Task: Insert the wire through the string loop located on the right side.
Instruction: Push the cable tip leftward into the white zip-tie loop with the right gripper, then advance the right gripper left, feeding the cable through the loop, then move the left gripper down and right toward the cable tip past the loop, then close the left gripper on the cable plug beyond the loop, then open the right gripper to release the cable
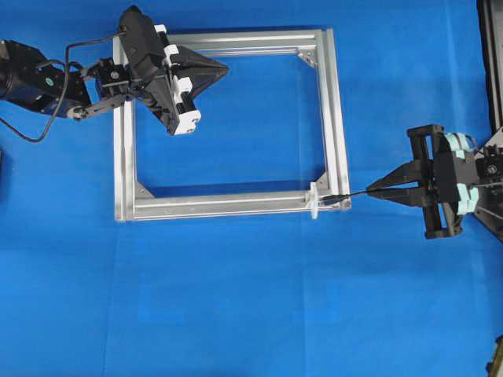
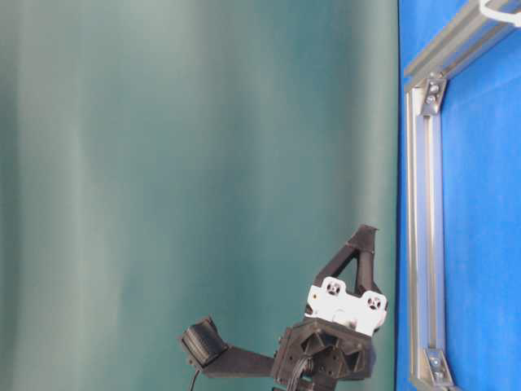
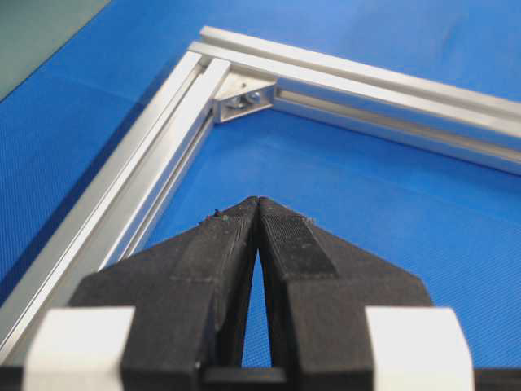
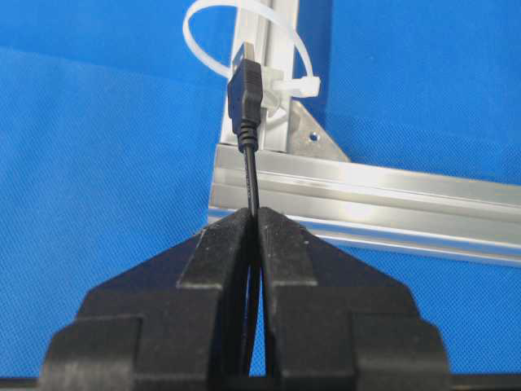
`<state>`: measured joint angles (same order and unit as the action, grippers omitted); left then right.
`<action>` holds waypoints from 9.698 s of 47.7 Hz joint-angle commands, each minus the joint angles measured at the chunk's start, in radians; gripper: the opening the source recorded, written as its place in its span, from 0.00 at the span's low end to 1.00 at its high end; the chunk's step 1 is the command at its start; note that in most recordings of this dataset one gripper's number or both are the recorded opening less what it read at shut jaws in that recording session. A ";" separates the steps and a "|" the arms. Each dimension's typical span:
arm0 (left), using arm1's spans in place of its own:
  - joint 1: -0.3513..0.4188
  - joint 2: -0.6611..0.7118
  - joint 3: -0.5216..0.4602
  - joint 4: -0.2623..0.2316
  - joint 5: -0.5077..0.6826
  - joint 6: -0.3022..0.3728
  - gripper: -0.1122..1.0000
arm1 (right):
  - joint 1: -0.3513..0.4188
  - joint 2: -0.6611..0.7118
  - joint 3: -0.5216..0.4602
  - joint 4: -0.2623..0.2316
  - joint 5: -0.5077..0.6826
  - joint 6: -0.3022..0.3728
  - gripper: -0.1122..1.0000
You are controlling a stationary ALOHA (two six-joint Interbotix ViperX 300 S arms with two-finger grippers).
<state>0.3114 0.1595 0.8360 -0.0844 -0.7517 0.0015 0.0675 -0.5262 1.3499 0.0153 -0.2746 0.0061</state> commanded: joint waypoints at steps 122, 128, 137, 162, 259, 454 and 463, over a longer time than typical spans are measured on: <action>0.002 -0.031 -0.006 0.003 -0.014 0.000 0.10 | 0.003 0.373 -0.230 0.000 -0.178 0.000 0.07; 0.000 -0.031 -0.006 0.003 -0.014 -0.002 0.10 | 0.005 0.371 -0.224 0.000 -0.179 0.000 0.07; -0.002 -0.031 -0.006 0.003 -0.014 -0.002 0.10 | 0.006 0.371 -0.219 0.000 -0.179 0.000 0.07; -0.141 -0.031 0.003 0.003 -0.012 -0.020 0.10 | 0.006 0.371 -0.219 0.000 -0.179 -0.002 0.07; -0.408 0.106 -0.353 0.003 0.278 -0.078 0.88 | 0.006 0.371 -0.222 -0.003 -0.179 -0.003 0.07; -0.383 0.207 -0.325 0.003 0.261 -0.091 0.16 | 0.006 0.371 -0.232 -0.005 -0.132 0.000 0.11; -0.383 0.207 -0.327 0.003 0.261 -0.091 0.16 | 0.006 0.367 -0.229 -0.005 -0.124 0.000 0.49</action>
<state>-0.0736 0.3912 0.5200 -0.0844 -0.4847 -0.0890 0.0721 -0.1473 1.1290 0.0123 -0.4004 0.0046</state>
